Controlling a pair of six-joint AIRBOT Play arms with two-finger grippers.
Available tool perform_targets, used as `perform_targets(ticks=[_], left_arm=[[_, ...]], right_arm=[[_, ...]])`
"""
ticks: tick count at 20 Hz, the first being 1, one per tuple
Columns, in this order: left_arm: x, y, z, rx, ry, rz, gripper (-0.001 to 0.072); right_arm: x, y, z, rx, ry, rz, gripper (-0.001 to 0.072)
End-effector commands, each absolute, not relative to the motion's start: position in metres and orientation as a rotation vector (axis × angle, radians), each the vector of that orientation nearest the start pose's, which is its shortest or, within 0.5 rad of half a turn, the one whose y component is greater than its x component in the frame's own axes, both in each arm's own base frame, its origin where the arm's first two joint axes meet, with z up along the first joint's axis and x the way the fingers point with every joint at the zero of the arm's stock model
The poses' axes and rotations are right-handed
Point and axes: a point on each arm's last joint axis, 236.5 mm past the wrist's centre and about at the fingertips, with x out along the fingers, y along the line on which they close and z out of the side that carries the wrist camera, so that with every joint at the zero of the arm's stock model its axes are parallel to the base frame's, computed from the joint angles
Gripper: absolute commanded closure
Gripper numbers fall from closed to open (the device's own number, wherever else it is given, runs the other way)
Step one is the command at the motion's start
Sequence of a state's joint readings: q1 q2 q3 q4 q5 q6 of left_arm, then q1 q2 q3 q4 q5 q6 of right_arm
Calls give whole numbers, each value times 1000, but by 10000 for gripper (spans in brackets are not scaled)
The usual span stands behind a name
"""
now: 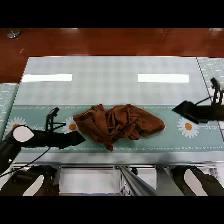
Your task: Fold the shirts.
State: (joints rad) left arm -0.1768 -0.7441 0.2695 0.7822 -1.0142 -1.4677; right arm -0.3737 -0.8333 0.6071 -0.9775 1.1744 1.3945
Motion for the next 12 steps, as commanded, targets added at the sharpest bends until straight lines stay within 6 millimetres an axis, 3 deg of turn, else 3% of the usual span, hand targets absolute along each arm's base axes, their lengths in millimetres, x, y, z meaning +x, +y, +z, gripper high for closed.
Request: perform_targets(ticks=[1,4,7,8,9,10,12], left_arm=[[183,-205,-78,-772,1332,-446,6],[191,-229,-87,-708,1325,-480,7],[199,-249,-95,-638,1384,-527,12],[206,-255,-92,-626,1387,-553,154],[213,-262,-82,-603,1371,-606,583],[221,-267,-70,-573,1335,-661,684],[238,-271,-43,-574,1285,-721,684]], right_arm=[[237,47,-43,808,1202,93,95],[230,57,-51,755,1245,113,94],[215,49,-65,682,1318,49,94],[211,52,-66,666,1342,59,94],[206,58,-66,656,1362,82,95],[202,65,-66,641,1384,106,94],[198,79,-67,612,1410,144,94]])
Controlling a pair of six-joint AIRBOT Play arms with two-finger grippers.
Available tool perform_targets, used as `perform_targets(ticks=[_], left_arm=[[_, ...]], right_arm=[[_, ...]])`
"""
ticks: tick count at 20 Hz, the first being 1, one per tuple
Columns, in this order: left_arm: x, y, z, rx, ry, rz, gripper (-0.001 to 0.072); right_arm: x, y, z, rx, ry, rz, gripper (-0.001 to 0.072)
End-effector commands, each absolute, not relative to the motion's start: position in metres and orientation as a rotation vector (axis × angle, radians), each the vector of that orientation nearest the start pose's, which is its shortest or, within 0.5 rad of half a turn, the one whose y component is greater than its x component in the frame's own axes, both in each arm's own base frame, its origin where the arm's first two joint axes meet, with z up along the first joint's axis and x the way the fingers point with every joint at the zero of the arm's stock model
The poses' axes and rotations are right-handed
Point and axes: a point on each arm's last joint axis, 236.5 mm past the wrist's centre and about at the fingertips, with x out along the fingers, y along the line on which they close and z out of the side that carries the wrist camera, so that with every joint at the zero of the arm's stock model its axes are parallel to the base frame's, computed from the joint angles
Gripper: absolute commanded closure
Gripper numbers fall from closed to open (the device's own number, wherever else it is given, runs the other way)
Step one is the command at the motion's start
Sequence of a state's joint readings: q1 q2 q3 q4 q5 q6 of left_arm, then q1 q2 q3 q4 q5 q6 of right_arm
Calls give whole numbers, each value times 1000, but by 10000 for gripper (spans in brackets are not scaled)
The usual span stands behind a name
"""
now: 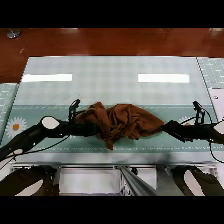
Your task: Fold the shirts.
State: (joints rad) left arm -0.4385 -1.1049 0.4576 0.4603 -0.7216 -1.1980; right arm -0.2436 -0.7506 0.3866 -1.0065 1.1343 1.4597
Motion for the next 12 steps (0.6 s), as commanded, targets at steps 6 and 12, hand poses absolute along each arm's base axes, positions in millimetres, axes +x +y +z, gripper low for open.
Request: perform_targets(ticks=[6,12], left_arm=[[269,-255,-12,-614,1202,-725,684],[270,-253,-12,-617,1200,-722,683]], right_arm=[[224,135,-81,647,1422,236,94],[266,165,-98,655,1469,250,105]])
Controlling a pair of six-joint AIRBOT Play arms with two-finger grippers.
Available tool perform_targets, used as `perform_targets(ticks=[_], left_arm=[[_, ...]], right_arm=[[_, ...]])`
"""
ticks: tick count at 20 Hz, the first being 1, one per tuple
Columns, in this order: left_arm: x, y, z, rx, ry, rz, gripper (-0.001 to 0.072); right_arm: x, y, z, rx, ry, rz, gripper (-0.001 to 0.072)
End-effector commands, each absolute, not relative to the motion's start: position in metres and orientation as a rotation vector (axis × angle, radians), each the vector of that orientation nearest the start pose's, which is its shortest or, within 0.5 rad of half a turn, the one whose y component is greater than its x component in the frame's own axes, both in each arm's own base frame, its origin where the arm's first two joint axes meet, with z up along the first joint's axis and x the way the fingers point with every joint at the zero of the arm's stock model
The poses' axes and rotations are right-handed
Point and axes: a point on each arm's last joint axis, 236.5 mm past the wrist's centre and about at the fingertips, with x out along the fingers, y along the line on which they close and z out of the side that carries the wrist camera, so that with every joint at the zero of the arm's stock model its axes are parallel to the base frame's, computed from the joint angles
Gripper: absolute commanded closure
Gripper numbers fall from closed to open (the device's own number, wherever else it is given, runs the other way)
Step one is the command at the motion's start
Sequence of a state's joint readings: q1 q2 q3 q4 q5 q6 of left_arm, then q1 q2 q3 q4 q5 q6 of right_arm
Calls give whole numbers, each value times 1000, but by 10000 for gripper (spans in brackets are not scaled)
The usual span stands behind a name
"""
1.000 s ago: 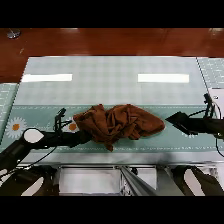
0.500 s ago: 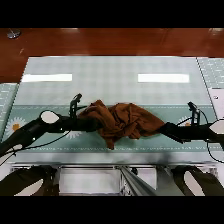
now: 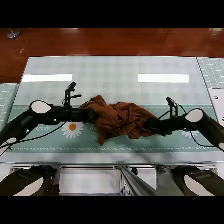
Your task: Fold the shirts.
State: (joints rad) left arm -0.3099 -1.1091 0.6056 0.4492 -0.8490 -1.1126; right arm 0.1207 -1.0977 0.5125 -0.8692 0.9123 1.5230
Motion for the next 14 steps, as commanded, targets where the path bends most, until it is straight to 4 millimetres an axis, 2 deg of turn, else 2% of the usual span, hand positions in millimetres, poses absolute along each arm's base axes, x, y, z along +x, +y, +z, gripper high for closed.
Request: perform_targets(ticks=[1,2,3,4,5,6,7,8,9,10,11,12,13,14], left_arm=[[272,-252,-11,-617,1194,-716,683],[275,-251,-10,-609,1181,-719,683],[279,-250,-5,-605,1168,-730,683],[283,-248,8,-617,1159,-751,684],[289,-244,28,-626,1136,-785,684],[301,-237,57,-625,1081,-813,684],[318,-226,87,-618,1003,-817,684],[338,-211,123,-605,902,-807,684],[355,-197,158,-589,804,-790,684],[367,-183,197,-576,708,-774,684],[373,-171,236,-550,621,-769,684],[373,-163,272,-519,552,-776,684],[366,-157,308,-483,488,-789,684],[355,-153,339,-431,429,-804,684]], right_arm=[[273,167,-99,650,1475,253,257],[280,169,-98,625,1475,281,563],[290,172,-89,586,1458,331,683],[303,173,-75,550,1429,364,683],[321,172,-50,508,1385,397,684],[341,167,-19,463,1325,423,684],[364,160,20,424,1242,436,684],[391,151,72,390,1122,438,684],[413,141,132,362,989,437,684],[425,133,190,335,860,437,685],[428,128,252,300,729,447,685],[420,126,304,255,620,459,685],[403,125,351,209,530,474,685],[380,128,385,164,468,498,685]])
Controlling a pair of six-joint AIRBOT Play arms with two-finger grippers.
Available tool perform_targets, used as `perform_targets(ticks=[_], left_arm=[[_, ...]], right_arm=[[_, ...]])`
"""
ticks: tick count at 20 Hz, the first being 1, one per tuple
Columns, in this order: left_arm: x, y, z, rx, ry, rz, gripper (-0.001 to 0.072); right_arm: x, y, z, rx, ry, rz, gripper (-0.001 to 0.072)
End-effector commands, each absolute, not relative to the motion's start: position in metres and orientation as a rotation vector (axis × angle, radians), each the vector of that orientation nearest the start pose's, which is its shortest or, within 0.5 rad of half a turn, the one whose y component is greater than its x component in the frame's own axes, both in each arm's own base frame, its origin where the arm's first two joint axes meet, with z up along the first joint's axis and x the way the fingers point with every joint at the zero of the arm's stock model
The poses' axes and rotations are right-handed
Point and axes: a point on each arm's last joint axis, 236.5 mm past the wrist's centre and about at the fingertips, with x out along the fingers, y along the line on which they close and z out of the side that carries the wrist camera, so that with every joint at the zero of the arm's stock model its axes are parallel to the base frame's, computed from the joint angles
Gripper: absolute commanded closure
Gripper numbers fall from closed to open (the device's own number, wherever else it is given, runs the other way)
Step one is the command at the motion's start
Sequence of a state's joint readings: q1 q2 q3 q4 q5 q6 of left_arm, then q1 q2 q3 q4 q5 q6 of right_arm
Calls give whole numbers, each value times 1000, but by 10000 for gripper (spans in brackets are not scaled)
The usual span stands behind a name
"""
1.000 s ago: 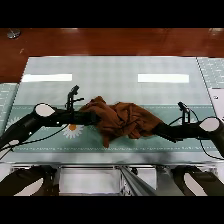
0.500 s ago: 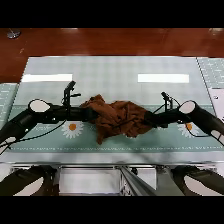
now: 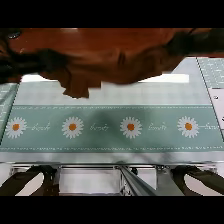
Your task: Fold the shirts.
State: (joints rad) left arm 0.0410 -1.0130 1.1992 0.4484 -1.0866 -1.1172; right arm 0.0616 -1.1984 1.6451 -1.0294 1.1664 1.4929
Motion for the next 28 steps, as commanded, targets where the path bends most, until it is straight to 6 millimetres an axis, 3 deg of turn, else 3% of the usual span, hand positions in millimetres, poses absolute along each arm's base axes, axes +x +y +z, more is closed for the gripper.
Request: perform_targets(ticks=[1,2,4,8,11,13,14,16,20,22,24,28], left_arm=[[342,-151,367,-380,372,-816,684],[325,-150,391,-333,331,-820,684],[294,-142,407,-225,331,-760,684],[235,-113,389,-91,422,-544,684],[192,-107,397,-42,367,-470,684],[176,-109,390,-42,359,-465,684],[176,-109,379,-58,384,-465,684],[188,-107,337,-105,488,-468,684],[232,-106,213,-259,756,-489,684],[266,-94,148,-358,825,-422,684],[299,-81,105,-438,861,-342,684],[364,-85,72,-443,899,-328,684]], right_arm=[[355,130,410,123,421,519,684],[325,129,430,89,384,531,684],[277,123,442,32,360,527,684],[194,105,435,-52,399,483,684],[162,105,408,-23,478,492,684],[155,104,367,11,613,490,684],[157,105,341,37,685,489,684],[163,117,282,100,836,532,684],[192,145,161,296,1040,587,684],[219,139,102,345,1089,512,684],[258,125,63,354,1096,411,684],[342,118,21,384,1128,323,684]])
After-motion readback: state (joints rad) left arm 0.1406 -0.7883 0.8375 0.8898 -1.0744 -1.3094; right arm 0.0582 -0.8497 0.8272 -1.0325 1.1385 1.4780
